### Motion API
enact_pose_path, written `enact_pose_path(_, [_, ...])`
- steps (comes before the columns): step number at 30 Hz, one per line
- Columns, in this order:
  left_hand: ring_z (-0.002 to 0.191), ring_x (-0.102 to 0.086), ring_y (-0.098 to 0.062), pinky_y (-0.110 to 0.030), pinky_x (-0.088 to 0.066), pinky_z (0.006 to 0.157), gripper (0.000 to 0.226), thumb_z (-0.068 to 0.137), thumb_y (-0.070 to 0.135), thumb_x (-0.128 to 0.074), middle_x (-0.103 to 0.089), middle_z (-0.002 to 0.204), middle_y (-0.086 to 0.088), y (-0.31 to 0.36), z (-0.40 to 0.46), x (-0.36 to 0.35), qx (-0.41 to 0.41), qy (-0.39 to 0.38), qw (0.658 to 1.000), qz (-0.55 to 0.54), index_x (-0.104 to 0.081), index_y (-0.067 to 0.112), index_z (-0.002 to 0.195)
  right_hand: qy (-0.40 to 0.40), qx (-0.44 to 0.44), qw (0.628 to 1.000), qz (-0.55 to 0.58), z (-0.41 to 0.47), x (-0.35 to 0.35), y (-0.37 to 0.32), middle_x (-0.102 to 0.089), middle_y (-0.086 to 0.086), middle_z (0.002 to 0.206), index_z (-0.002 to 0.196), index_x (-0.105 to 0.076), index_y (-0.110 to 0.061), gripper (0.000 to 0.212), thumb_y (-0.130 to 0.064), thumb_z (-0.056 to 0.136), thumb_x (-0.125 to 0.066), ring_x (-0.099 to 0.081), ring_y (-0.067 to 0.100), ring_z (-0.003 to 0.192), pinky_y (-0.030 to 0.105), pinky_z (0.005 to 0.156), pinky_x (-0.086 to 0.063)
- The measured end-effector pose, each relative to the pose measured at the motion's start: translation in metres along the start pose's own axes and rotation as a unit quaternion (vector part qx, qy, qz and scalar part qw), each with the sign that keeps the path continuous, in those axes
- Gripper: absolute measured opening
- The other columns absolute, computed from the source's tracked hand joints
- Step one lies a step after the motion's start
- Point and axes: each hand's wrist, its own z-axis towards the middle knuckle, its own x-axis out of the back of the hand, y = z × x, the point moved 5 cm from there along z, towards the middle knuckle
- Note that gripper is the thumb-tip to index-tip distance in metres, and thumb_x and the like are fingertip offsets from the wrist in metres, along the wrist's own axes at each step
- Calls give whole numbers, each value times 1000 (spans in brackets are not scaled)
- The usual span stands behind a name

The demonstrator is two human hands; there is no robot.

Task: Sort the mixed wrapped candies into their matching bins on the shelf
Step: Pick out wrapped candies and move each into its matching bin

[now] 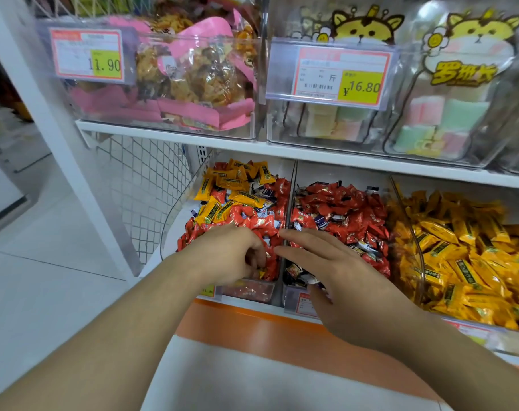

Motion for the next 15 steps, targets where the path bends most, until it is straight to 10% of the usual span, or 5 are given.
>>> enact_pose_path(6, [92,-69,-2,-28,-59,88,26,85,16,-79,-76,95,20,5,0,2,0,-2,999,36,-80,36,102,-3,-1,1000,7,-2,1,-1,-4,-33,165,158,-25,-45,79,-9,97,-57,0,1,155,39,127,-23])
enact_pose_path(15, [85,-70,0,-24,-53,81,25,84,14,-86,-78,88,18,0,-14,21,11,76,971,-226,-80,33,99,-2,1,1000,7,-2,1,-3,-5,-29,166,159,-24,-44,80,-10,94,-58,0,5,156,39,127,-23])
